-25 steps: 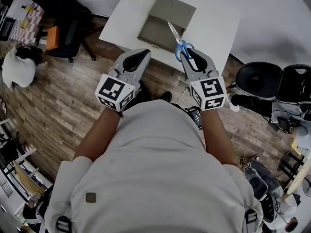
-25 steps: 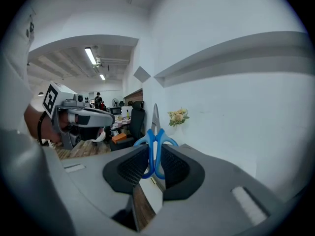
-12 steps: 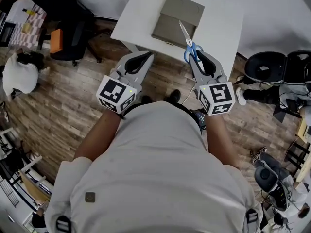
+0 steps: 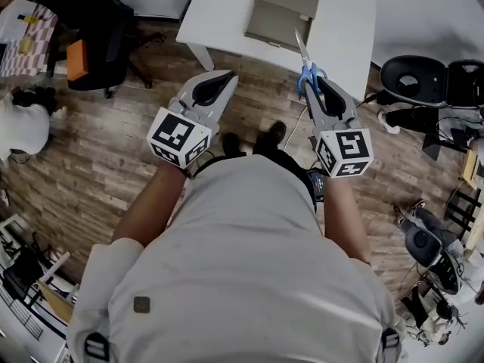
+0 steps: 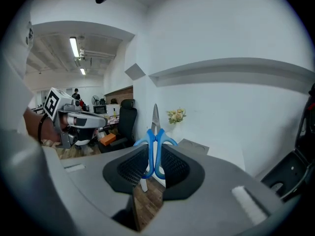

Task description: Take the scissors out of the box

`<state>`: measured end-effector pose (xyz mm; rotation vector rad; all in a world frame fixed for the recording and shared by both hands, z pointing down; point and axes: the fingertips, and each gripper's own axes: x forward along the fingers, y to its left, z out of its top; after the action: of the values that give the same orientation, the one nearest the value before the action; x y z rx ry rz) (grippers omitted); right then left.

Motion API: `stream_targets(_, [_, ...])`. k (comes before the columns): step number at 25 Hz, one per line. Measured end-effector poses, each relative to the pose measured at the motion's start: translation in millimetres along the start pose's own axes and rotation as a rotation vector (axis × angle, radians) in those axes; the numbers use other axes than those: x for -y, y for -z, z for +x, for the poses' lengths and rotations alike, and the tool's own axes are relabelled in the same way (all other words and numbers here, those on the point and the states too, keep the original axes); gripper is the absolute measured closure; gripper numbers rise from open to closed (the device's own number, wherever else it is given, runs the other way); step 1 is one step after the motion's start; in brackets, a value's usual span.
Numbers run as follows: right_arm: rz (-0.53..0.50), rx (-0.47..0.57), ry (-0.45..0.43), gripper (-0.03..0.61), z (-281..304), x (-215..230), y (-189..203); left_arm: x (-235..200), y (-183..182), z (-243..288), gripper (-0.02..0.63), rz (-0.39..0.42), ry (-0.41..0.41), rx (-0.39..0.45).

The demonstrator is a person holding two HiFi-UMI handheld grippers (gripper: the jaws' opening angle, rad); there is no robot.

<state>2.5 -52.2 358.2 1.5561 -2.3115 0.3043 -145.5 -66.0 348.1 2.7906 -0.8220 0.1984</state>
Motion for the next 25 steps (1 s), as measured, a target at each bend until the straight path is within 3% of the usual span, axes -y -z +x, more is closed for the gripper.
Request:
stream_targets(7, [0.000,0.004,0.022,0.479,-14,-8,3,6,-2,-3,0.614,0.005,0.029,0.023])
stream_targets(14, [-0.010,0.035,-0.011,0.479,-36,-5,3,27,-4,-5,0.614,0.011,-0.003,0.031])
stream_targets(25, [-0.020,0.066,-0.079,0.479,-113,37,33,116,1,35,0.614,0.020,-0.047,0.036])
